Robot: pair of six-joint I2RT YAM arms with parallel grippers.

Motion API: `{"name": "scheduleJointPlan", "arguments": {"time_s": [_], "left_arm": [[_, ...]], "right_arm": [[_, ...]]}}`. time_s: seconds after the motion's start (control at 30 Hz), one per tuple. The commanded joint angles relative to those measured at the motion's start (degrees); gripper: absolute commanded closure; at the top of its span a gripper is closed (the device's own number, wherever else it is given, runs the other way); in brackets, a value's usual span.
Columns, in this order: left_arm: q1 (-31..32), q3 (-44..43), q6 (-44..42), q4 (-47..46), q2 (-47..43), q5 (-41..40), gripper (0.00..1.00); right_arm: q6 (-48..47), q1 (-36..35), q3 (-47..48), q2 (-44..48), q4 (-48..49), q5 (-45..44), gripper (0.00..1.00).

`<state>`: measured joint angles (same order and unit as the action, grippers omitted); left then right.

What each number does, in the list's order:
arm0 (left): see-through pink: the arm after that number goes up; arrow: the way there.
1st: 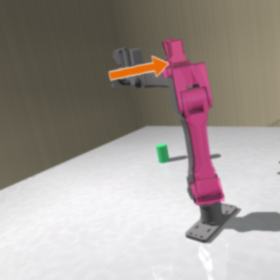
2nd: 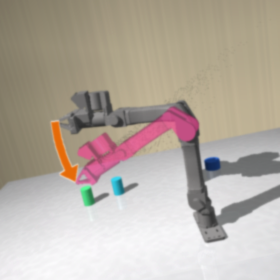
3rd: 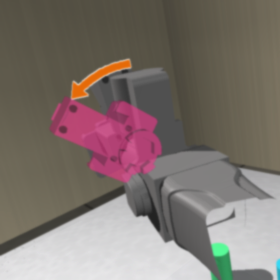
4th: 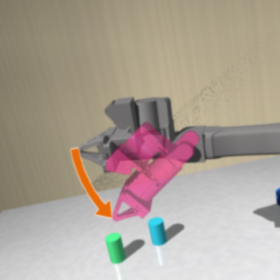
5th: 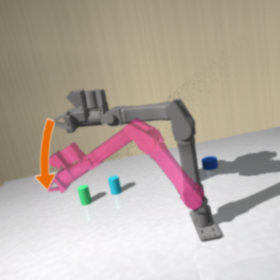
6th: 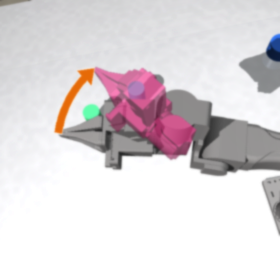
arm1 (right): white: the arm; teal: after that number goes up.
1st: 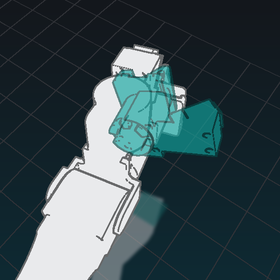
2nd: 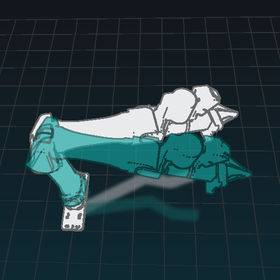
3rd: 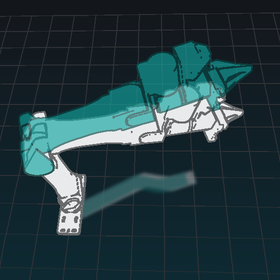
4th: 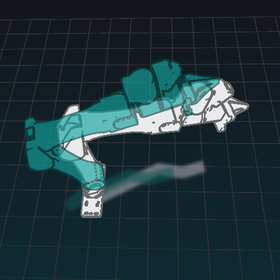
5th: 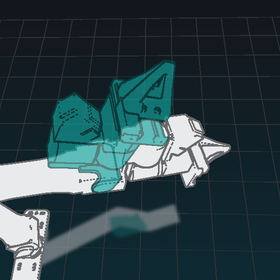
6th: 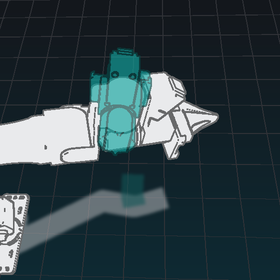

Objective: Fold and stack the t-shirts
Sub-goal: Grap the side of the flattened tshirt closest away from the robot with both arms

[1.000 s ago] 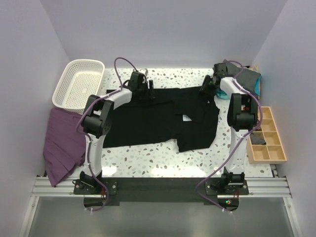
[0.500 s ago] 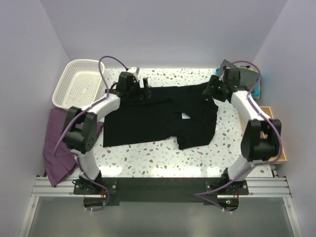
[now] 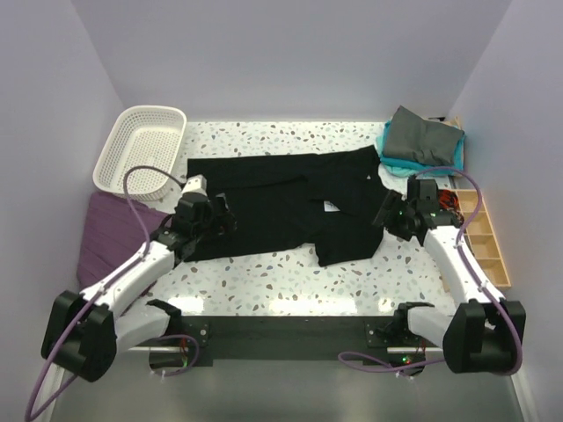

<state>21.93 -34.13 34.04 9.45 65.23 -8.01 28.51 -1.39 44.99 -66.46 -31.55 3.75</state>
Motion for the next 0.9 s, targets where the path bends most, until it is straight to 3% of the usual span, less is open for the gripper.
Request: {"name": "scheduleJointPlan", "arguments": {"time_s": [0.0, 0.33, 0.87], "left_arm": [[0.74, 2.92, 7.43, 7.22, -8.70, -7.53, 0.00], [1.09, 11.01, 16.58, 15.68, -16.98, -12.20, 0.00], [1.01, 10.57, 27.83, 25.27, -15.84, -21.43, 0.00]], "right_arm": [[2.33, 0.07, -2.62, 3.53, -2.64, 0.12, 0.39], [6.20, -1.86, -14.84, 6.95, 1.05, 0.83, 0.40], [7.52, -2.39, -16.25, 4.49, 3.42, 1.00, 0.37]]}}
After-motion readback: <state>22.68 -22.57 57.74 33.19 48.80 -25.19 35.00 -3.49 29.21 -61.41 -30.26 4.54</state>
